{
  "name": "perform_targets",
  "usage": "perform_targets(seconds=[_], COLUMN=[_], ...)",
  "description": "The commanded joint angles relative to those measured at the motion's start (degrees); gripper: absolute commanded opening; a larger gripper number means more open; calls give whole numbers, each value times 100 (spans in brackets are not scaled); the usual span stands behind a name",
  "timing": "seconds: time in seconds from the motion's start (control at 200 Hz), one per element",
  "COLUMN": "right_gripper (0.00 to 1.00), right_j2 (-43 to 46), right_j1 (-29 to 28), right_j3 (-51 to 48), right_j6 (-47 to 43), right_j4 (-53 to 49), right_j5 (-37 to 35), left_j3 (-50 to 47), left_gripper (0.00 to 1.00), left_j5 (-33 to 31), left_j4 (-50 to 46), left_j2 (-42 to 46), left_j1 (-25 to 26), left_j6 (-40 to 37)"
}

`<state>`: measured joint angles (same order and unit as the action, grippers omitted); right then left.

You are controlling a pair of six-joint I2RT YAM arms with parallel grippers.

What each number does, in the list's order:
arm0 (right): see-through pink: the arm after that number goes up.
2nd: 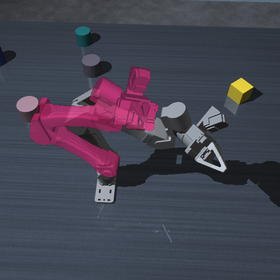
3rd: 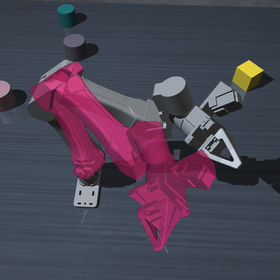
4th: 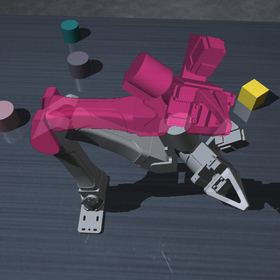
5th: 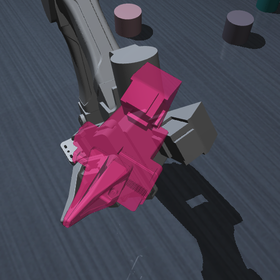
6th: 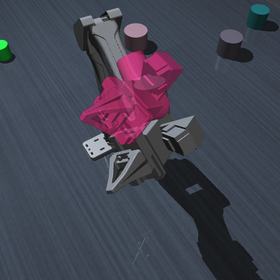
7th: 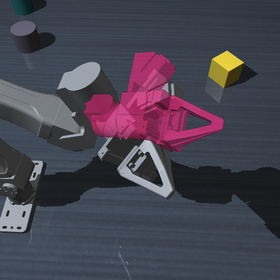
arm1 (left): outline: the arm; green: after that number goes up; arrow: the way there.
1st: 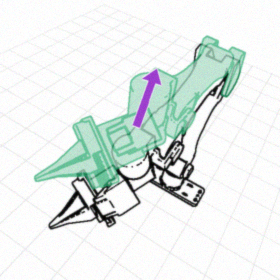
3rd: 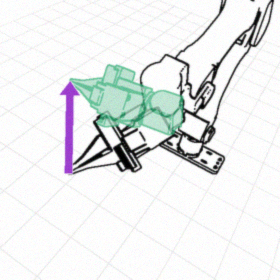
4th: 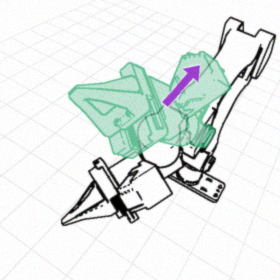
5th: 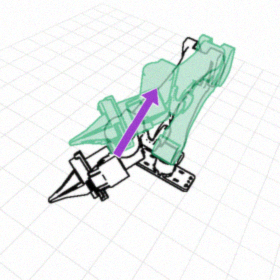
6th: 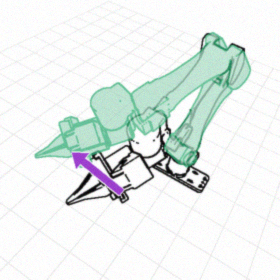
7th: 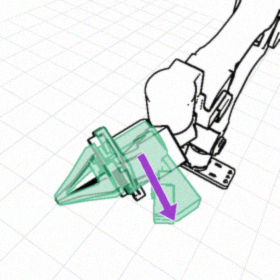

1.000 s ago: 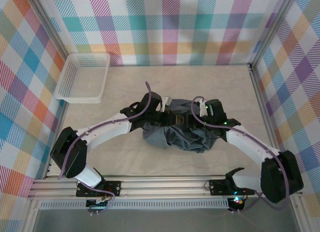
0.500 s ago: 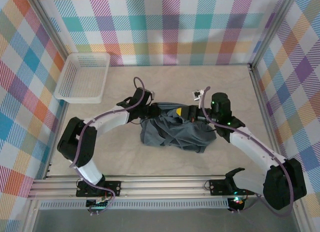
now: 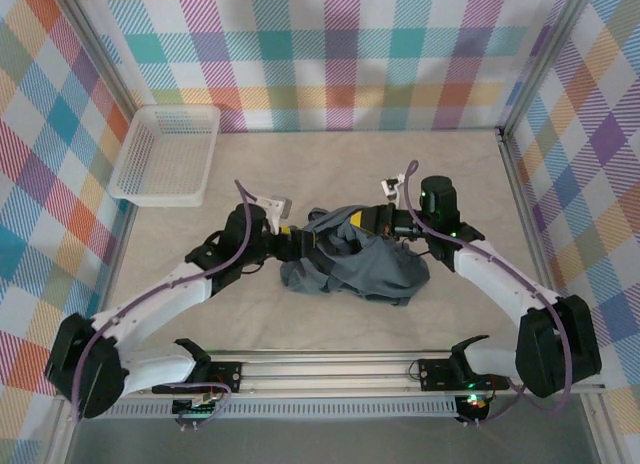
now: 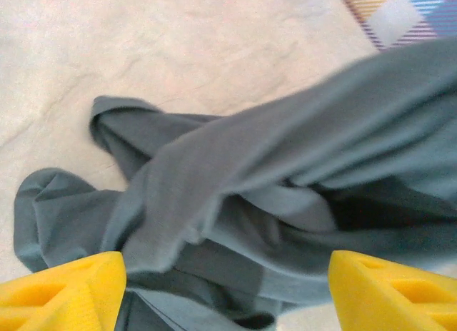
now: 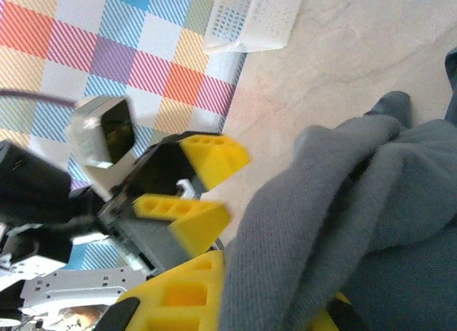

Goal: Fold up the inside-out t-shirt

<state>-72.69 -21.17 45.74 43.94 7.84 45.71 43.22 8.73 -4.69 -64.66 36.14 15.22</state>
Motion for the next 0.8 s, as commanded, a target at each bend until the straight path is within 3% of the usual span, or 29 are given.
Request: perform_targets(seconds=[0.0,0.105,0.185,0.275,0.435,0.56,0.63,0.755,0.795], right_gripper=[0,0,0,0,0,0,0,0,0], right_j2=[-132,-211,-195,-172,-110,-44,6,71,16], right_j1=[39,35,35,34,36,34,34,91,165], right_j3=[383,539,568,577,577,586,591,717,824], right_j6=[-30,-160,-185,-150,-75,-44,-67,-364,-508], right_j4=[-132,-347,-419,-425,-455,-464,-517,-1264,-1713], right_j5=[149,129,83,77,125,158,141,-546,-1009], left_j3=[-63,175,402,775,1454,1824,1860,1839,1896], left_gripper=[72,46,36,37,57,58,44,1,0], left_j5=[68,511,893,1038,756,507,571,713,787], left_j4=[-340,-44,405,585,843,944,1113,1031,788], left_j2=[372,305,-127,-817,-1888,-2478,-2598,-2354,-2179], left_j1=[218,564,643,654,648,587,517,474,481], left_j6=[-466,-374,-180,-267,-425,-449,-306,-80,54])
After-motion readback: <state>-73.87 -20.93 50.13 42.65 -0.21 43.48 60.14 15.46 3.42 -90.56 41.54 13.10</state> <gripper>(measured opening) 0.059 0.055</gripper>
